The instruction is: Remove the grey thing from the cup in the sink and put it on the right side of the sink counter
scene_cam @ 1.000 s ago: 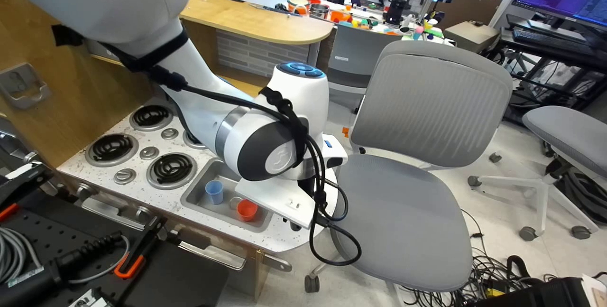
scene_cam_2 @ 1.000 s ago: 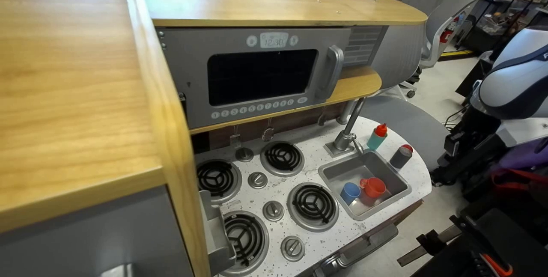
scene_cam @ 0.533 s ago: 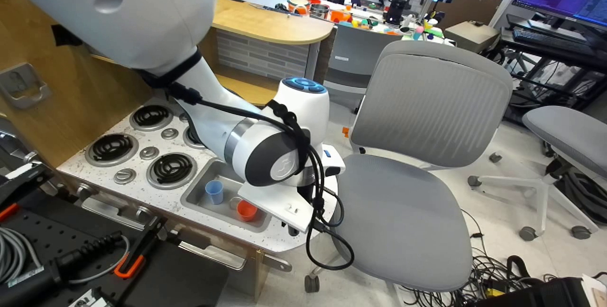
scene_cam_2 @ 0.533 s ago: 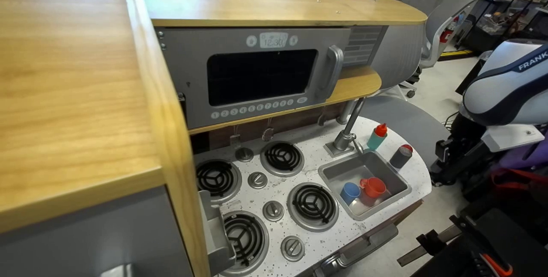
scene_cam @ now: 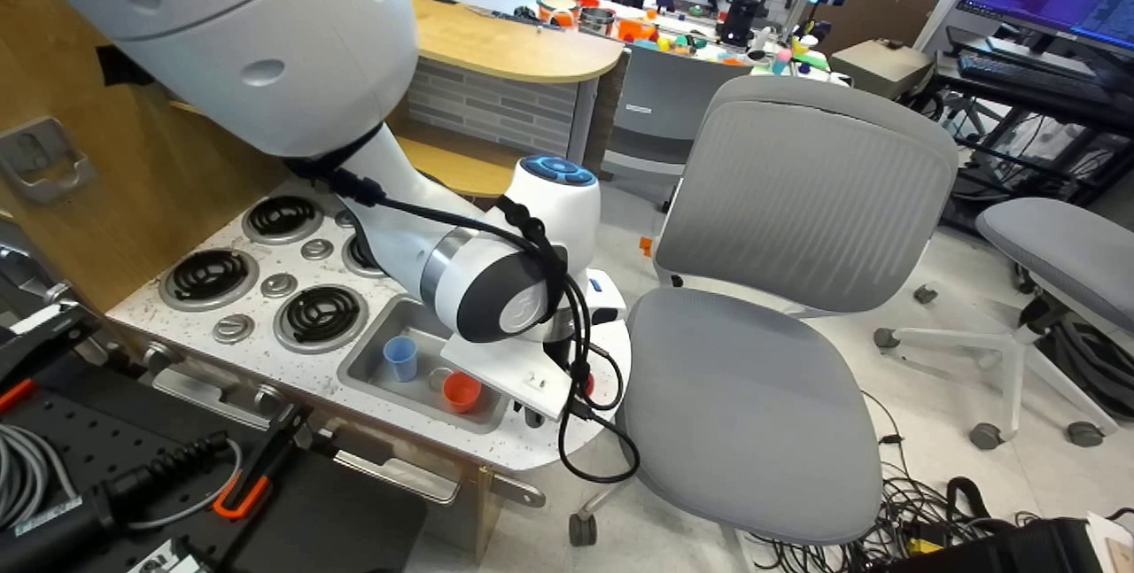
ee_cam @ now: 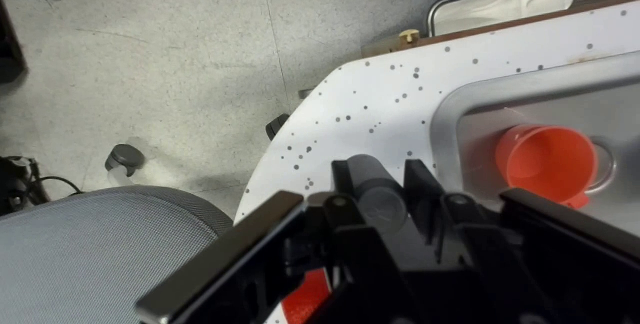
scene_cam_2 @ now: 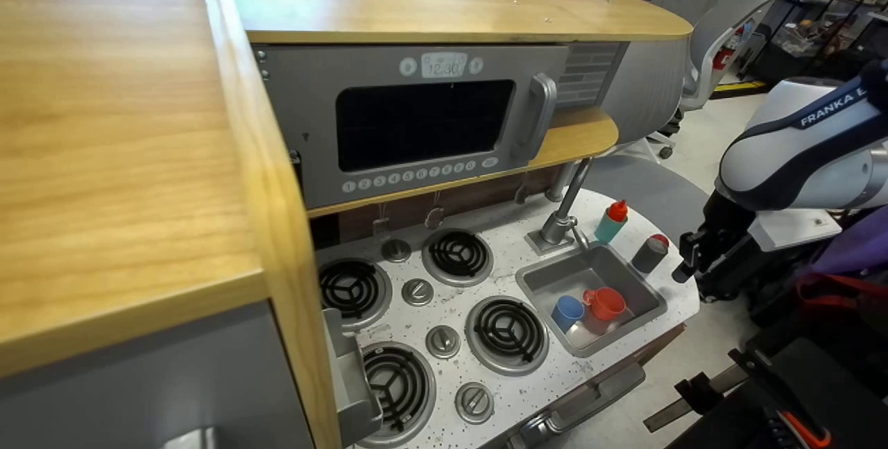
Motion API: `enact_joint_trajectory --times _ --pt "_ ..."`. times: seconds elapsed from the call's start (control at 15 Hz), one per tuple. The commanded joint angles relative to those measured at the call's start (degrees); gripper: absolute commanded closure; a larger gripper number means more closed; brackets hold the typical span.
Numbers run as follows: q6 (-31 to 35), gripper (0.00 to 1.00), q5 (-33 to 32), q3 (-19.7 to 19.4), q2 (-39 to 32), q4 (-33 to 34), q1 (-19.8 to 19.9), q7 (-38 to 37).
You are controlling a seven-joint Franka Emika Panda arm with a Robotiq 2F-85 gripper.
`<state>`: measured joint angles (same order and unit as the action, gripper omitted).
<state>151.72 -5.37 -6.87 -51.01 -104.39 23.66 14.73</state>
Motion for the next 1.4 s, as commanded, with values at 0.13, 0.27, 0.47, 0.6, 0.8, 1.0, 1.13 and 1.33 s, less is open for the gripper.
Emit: enact_joint_trajectory --times 0.13,0.27,0.47,0.6,0.8,1.0,1.13,1.33 --pt "-5.0 0.92 1.8 1.4 -4.9 5.9 1.0 1.4" --pt "-6.1 0.92 1.8 1.1 -5.8 7.1 0.8 0.9" --pt "-7.3 0.44 1.8 1.1 -5.2 7.4 0.7 1.0" --pt "-6.2 0.36 1.6 1.3 -3.7 5.7 0.5 1.4" --pt "-4.4 0.15 1.7 1.9 -0.1 1.7 0.6 2.1" --pt "-4.0 0.0 1.9 2.7 4.7 -2.9 1.2 3.6" --pt "-2.6 0.0 1.4 2.3 8.3 -7.0 1.2 4.7" --pt "2.4 0.0 -0.1 1.8 15.0 -15.0 1.5 8.1"
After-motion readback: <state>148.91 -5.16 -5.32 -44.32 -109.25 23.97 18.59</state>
